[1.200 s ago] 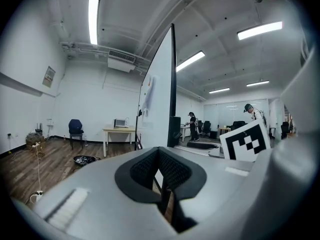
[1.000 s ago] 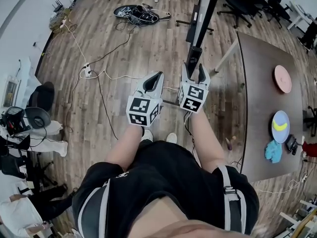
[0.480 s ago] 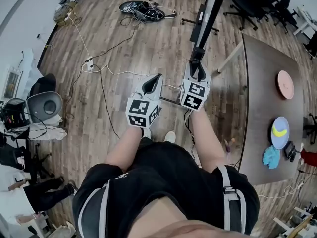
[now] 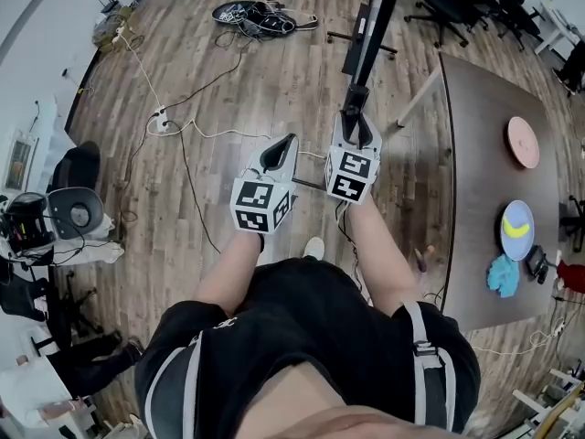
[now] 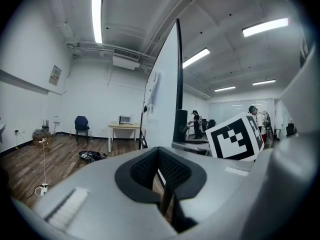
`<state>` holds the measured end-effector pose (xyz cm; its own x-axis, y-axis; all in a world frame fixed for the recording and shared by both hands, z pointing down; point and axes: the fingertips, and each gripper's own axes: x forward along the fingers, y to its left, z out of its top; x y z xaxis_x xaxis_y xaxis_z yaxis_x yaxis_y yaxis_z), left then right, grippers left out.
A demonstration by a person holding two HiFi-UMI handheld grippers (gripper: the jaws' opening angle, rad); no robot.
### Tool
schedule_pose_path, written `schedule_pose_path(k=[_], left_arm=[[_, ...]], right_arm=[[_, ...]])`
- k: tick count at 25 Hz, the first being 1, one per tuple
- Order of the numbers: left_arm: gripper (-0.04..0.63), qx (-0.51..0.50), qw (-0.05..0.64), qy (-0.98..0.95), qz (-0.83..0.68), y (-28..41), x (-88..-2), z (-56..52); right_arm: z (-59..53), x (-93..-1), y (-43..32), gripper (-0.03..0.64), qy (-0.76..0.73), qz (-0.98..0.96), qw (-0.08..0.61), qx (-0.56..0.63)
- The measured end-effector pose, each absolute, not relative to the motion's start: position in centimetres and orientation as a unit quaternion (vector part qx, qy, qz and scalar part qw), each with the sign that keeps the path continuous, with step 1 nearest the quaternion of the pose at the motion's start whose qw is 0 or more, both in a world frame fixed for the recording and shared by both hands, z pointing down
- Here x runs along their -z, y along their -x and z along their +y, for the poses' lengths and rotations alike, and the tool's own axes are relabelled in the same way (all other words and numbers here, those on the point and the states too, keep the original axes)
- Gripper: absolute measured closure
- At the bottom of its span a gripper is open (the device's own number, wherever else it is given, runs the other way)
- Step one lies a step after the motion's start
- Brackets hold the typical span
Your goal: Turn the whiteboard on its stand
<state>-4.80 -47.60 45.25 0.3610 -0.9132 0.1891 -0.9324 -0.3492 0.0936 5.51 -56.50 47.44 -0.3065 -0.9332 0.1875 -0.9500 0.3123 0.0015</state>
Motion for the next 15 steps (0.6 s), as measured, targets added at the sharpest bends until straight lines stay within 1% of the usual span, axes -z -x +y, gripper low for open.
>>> schedule_pose_path(k=[5,15], left_arm=[[0.586,-0.043,0.085,-0.829,-0.552,4.6,-44.5,-46.1],[0.586,-0.038,0.081,-0.847,-0.525,6.5,-43.9,-41.6]], right_arm=[[-54.8,-47.5,-5.8,0.448,-0.590,-0.801,0.084,-0.059],[-49.9,-47.4,-5.2,0.448,-0.607,-0.788,0.085,-0.056]])
